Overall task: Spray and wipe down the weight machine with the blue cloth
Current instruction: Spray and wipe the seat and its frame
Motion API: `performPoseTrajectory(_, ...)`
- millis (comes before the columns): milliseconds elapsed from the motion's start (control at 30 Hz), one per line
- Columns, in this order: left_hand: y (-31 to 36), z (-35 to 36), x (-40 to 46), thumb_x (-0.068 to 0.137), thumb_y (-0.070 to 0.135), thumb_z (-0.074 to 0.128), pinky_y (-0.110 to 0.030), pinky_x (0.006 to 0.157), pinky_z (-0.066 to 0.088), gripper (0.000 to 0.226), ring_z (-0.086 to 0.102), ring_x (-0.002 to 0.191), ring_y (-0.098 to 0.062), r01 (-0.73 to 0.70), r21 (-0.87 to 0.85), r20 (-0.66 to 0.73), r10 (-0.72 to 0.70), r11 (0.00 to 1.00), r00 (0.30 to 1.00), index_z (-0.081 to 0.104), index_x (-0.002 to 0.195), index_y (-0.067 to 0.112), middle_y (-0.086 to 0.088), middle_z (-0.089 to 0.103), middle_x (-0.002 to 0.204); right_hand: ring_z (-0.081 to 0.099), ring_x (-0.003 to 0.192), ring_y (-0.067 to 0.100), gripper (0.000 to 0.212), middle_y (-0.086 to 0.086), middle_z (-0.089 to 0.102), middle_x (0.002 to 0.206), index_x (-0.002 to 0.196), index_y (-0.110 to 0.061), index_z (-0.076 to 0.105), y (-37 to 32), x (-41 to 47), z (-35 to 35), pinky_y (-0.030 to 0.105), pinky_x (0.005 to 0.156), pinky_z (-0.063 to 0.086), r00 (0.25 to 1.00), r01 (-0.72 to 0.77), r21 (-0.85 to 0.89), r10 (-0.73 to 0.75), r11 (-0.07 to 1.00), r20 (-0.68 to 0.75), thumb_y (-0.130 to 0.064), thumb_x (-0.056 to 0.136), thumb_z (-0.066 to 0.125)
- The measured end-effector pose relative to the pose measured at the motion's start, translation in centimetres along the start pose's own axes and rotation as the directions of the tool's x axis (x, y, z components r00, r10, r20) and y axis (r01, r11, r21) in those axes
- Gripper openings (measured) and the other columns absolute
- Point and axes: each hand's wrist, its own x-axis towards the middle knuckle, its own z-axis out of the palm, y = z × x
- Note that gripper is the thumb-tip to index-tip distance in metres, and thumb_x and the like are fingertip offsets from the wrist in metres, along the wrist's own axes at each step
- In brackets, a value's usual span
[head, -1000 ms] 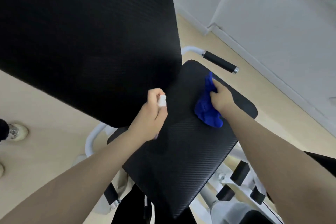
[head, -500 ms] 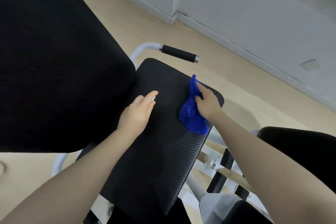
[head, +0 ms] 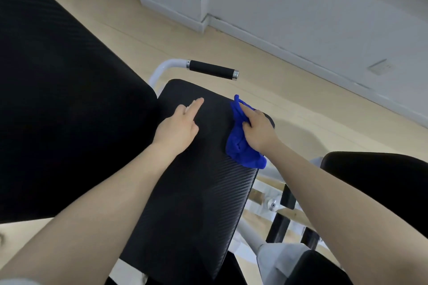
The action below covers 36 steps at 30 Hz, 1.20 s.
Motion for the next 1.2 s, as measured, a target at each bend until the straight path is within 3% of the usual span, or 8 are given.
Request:
performPoseTrajectory(133,1.1,-0.2,1.6,0.098,0.025,0.037,-0.035,0.053,0.036,0.052,0.048,0.066,-0.027,-0.01,0.16,0.032,0.004,0.987,0.999,0.014,0.144,0.03,-0.013,0.049,0.108,0.042,0.085,0.019,0.055,0.01,0.045,0.113,0.147,-0.029,0.025,-0.2,-0.7,0.0,0.025,0.076,0.03,1.0,-0.011,-0.018,0.011,1.0,-0.024,-0.008,0.097,0.03)
performPoseTrajectory(300,0.4,0.0,2.4,0.095,0.014,0.037,-0.036,0.055,0.035,0.045,0.047,0.066,-0.03,0.127,0.014,-0.052,-0.126,0.992,0.991,0.024,0.137,0.024,-0.011,0.045,0.089,0.044,0.089,0.023,0.055,0.004,0.038,0.104,0.146,-0.03,0.025,0.0,-1.3,-0.5,0.028,0.077,0.033,0.996,-0.033,-0.047,0.029,0.998,-0.081,-0.008,0.096,0.029)
performPoseTrajectory(567,3.2,3.2,-3.3,0.093,0.02,0.044,-0.037,0.066,0.04,0.037,0.057,0.08,-0.031,-0.073,-0.199,-0.061,0.062,0.977,0.996,0.035,0.128,0.024,-0.007,0.055,0.098,0.046,0.089,0.022,0.054,0.014,0.043,0.124,0.147,-0.025,0.026,1.4,-4.8,-1.0,0.028,0.078,0.035,0.97,-0.133,0.062,0.143,0.989,-0.196,-0.007,0.096,0.031)
performPoseTrajectory(700,2.3,5.1,-4.3,0.093,0.017,0.046,-0.039,0.069,0.048,0.045,0.059,0.08,-0.028,0.029,-0.336,-0.061,-0.053,0.942,0.997,0.031,0.135,0.025,-0.006,0.058,0.097,0.045,0.086,0.021,0.054,0.012,0.045,0.119,0.146,-0.026,0.028,1.5,-7.0,-0.5,0.027,0.076,0.033,0.97,-0.117,0.049,0.125,0.992,-0.208,-0.007,0.096,0.031)
performPoseTrajectory(833,-2.5,5.2,-5.9,0.092,0.018,0.046,-0.038,0.064,0.044,0.032,0.056,0.075,-0.031,0.086,-0.24,-0.087,-0.109,0.967,0.99,0.036,0.122,0.022,-0.008,0.059,0.092,0.044,0.084,0.021,0.054,0.013,0.044,0.117,0.147,-0.027,0.026,0.5,-7.5,1.5,0.027,0.075,0.034,0.977,-0.093,-0.002,0.091,0.996,-0.191,-0.008,0.096,0.031)
performPoseTrajectory(967,-5.9,4.9,-7.6,0.093,0.018,0.047,-0.038,0.065,0.045,0.034,0.055,0.076,-0.03,0.186,-0.266,-0.112,-0.222,0.946,0.969,0.036,0.125,0.02,-0.01,0.06,0.099,0.044,0.08,0.024,0.055,0.015,0.041,0.119,0.147,-0.027,0.023,-0.9,-7.3,4.2,0.03,0.072,0.038,0.98,-0.088,-0.104,0.067,0.991,-0.188,-0.008,0.096,0.031)
performPoseTrajectory(1100,-5.1,4.4,-7.5,0.091,0.02,0.05,-0.038,0.073,0.048,0.042,0.058,0.086,-0.028,0.043,-0.34,-0.051,-0.064,0.94,0.997,0.035,0.13,0.028,-0.005,0.059,0.102,0.044,0.082,0.029,0.058,0.016,0.036,0.126,0.148,-0.028,0.019,-1.5,-7.0,5.3,0.032,0.068,0.038,0.972,-0.161,-0.218,0.116,0.962,-0.206,-0.007,0.095,0.032)
performPoseTrajectory(1200,-2.1,4.2,-6.8,0.092,0.025,0.047,-0.041,0.073,0.05,0.035,0.06,0.084,-0.03,-0.153,-0.247,0.008,0.16,0.957,0.987,0.035,0.124,0.033,-0.001,0.057,0.104,0.049,0.089,0.033,0.059,0.015,0.034,0.131,0.148,-0.028,0.019,-1.5,-6.2,4.5,0.033,0.068,0.037,0.94,-0.26,-0.207,0.197,0.943,-0.279,-0.007,0.094,0.031)
